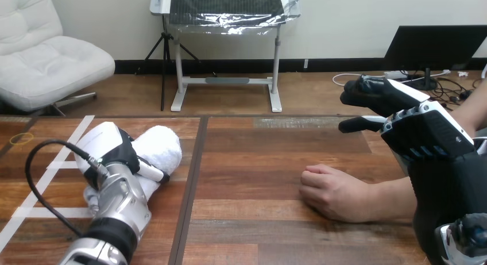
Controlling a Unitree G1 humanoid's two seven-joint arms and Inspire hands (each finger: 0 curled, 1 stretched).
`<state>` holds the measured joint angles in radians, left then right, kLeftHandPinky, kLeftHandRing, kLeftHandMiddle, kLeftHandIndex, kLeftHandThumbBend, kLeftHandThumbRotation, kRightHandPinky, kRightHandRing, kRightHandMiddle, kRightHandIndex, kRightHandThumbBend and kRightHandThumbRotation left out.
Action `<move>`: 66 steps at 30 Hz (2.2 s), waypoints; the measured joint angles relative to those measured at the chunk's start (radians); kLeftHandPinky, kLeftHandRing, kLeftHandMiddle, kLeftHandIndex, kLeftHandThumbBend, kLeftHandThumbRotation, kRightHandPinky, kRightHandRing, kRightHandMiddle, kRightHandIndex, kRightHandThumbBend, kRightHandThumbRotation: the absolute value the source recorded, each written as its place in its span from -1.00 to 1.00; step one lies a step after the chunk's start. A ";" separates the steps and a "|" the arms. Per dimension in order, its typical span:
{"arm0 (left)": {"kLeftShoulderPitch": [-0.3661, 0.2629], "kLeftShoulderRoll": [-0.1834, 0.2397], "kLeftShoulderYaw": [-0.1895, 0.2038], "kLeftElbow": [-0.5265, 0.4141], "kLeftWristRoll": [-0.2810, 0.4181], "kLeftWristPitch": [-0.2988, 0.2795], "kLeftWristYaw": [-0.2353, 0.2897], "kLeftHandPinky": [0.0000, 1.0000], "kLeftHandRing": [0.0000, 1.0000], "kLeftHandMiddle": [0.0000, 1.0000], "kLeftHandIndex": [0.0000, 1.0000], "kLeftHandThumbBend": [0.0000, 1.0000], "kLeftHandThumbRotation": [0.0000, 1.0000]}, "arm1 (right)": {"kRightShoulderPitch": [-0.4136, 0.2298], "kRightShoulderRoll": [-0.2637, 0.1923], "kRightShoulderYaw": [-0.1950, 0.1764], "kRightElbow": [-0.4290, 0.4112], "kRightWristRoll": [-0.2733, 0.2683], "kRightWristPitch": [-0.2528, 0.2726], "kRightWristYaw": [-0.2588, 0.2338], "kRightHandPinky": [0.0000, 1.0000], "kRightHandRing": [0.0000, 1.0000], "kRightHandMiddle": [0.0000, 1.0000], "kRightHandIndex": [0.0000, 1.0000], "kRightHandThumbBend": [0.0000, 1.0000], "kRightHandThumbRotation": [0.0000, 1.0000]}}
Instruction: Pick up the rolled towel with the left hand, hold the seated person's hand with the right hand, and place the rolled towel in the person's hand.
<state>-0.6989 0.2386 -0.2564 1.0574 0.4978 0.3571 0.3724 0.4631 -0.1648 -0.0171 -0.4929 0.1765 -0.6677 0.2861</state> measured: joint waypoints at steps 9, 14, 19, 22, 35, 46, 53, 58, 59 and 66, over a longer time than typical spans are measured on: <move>0.031 0.001 0.025 -0.043 -0.022 -0.027 0.008 -0.68 -0.53 -0.33 -0.11 0.46 -1.00 | 0.000 0.000 0.001 0.000 0.001 0.002 0.000 0.32 0.59 0.61 0.55 0.85 1.00; 0.044 0.001 0.046 -0.063 -0.037 -0.048 0.009 -0.70 -0.56 -0.38 -0.12 0.47 -1.00 | 0.000 0.000 0.001 0.000 0.000 0.002 -0.001 0.33 0.59 0.61 0.55 0.86 1.00; 0.064 0.001 0.071 -0.098 -0.061 -0.083 0.018 -0.74 -0.61 -0.44 -0.13 0.50 -1.00 | 0.000 0.000 0.001 0.000 -0.002 0.005 -0.003 0.36 0.60 0.61 0.55 0.88 1.00; 0.081 0.001 0.083 -0.131 -0.070 -0.099 0.020 -0.75 -0.63 -0.46 -0.14 0.49 -1.00 | 0.001 0.001 0.001 0.000 -0.004 0.007 -0.005 0.36 0.60 0.61 0.55 0.89 1.00; 0.164 -0.004 0.123 -0.300 -0.107 -0.112 0.019 -0.75 -0.64 -0.47 -0.13 0.44 -1.00 | 0.014 0.005 0.002 0.000 -0.031 0.023 -0.014 0.38 0.59 0.60 0.54 0.90 1.00; 0.245 -0.012 0.149 -0.440 -0.120 -0.112 0.018 -0.70 -0.55 -0.36 -0.11 0.39 -1.00 | 0.022 0.005 0.002 0.000 -0.037 0.024 -0.014 0.39 0.59 0.60 0.54 0.91 1.00; 0.300 -0.018 0.164 -0.526 -0.140 -0.112 0.012 -0.63 -0.47 -0.28 -0.10 0.35 -1.00 | 0.025 0.005 0.003 0.000 -0.038 0.024 -0.014 0.41 0.60 0.60 0.54 0.91 1.00; 0.342 -0.025 0.174 -0.589 -0.148 -0.112 0.006 -0.56 -0.40 -0.22 -0.10 0.34 -1.00 | 0.027 0.005 0.003 0.000 -0.039 0.024 -0.014 0.42 0.59 0.59 0.54 0.90 1.00; 0.351 -0.027 0.175 -0.601 -0.149 -0.112 0.005 -0.55 -0.39 -0.22 -0.10 0.34 -1.00 | 0.027 0.005 0.003 0.000 -0.040 0.024 -0.014 0.42 0.59 0.59 0.54 0.90 1.00; 0.406 -0.040 0.190 -0.677 -0.169 -0.113 0.000 -0.52 -0.36 -0.20 -0.11 0.30 -1.00 | 0.031 0.005 0.003 0.000 -0.040 0.024 -0.014 0.42 0.59 0.60 0.54 0.89 1.00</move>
<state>-0.2930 0.1982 -0.0666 0.3804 0.3290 0.2441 0.3719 0.4940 -0.1597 -0.0144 -0.4933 0.1365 -0.6438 0.2722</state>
